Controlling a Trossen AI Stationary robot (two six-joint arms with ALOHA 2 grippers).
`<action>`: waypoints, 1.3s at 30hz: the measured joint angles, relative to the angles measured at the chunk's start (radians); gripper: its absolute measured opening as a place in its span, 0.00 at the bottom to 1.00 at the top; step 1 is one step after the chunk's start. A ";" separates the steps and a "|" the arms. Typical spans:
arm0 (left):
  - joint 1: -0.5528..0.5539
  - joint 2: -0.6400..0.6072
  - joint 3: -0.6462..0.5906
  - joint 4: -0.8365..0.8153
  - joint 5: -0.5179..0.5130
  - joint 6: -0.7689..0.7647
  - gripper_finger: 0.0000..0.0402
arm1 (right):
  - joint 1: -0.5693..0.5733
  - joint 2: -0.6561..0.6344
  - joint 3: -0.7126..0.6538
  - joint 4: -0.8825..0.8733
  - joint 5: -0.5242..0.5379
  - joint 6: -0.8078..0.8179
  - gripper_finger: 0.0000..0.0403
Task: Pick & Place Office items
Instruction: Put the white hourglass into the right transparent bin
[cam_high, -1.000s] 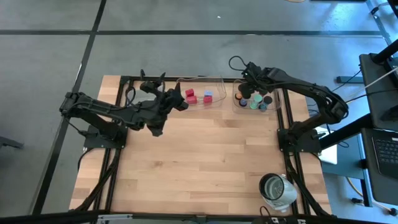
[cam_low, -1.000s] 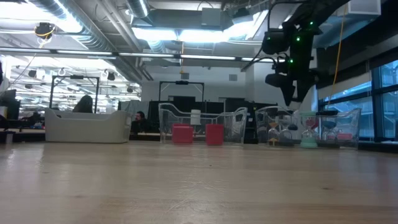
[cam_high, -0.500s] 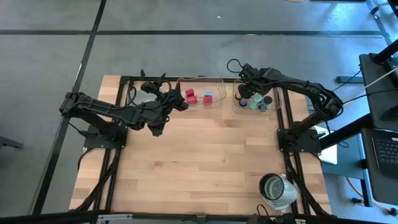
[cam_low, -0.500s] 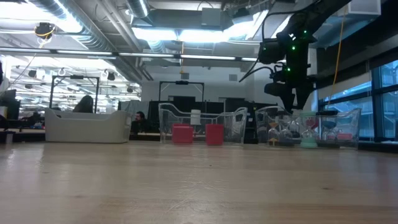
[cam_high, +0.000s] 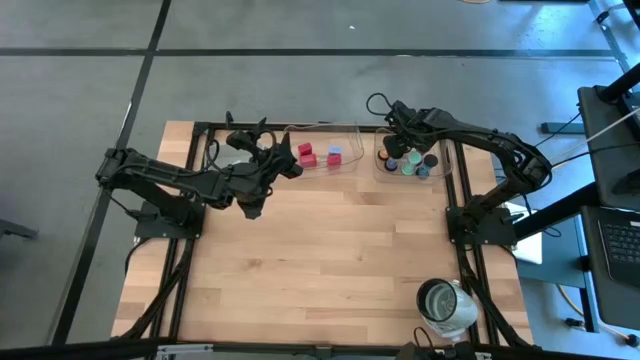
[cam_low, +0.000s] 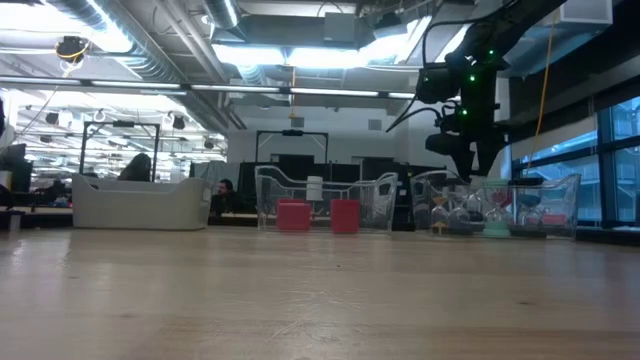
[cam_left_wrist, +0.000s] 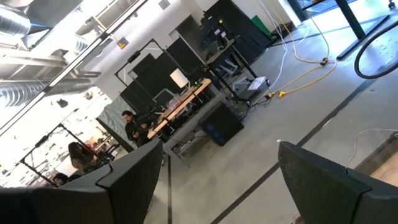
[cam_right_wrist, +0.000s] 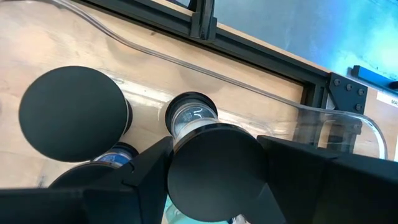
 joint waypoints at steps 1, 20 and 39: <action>0.000 0.000 0.000 -0.001 0.000 0.000 0.79 | 0.000 0.000 0.000 0.000 0.000 0.001 0.55; 0.000 0.000 0.000 -0.014 0.000 -0.001 0.79 | 0.026 0.000 0.000 0.008 0.003 0.032 0.55; -0.001 0.000 0.000 -0.014 -0.001 0.000 0.79 | 0.053 0.000 0.000 0.007 0.030 0.053 0.55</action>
